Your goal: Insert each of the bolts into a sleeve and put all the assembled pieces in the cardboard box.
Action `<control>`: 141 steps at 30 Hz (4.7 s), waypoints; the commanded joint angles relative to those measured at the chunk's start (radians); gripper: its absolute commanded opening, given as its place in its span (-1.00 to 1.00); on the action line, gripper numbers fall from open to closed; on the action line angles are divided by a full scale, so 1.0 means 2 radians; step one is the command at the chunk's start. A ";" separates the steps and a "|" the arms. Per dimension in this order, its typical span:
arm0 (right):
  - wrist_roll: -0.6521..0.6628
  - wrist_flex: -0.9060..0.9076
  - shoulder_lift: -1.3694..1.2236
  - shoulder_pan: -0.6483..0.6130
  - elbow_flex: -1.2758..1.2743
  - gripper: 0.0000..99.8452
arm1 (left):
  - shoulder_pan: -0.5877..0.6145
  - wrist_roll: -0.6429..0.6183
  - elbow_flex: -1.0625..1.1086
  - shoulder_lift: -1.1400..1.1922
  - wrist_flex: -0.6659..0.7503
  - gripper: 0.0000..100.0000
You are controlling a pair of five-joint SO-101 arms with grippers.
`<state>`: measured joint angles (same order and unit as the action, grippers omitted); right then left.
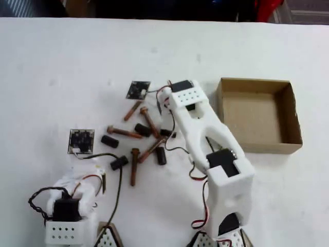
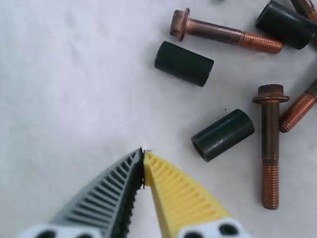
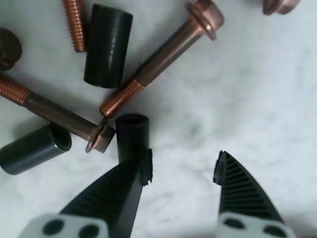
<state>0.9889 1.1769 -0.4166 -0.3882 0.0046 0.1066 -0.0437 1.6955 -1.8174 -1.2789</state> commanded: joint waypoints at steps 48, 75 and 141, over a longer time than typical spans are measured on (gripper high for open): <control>-0.025 -0.010 -0.040 -0.031 -0.005 -0.60 | 0.004 -0.005 -0.001 -0.004 -0.003 -0.95; -0.233 0.040 -0.040 0.038 0.047 -0.92 | 0.004 -0.005 -0.001 -0.004 -0.003 -0.95; -0.292 0.048 0.624 0.049 -0.354 -0.97 | 0.007 -0.005 -0.003 -0.004 0.005 -0.95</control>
<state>0.3920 1.3426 0.7956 -0.3038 -0.6567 0.1066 -0.0499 1.6955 -1.8174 -1.2789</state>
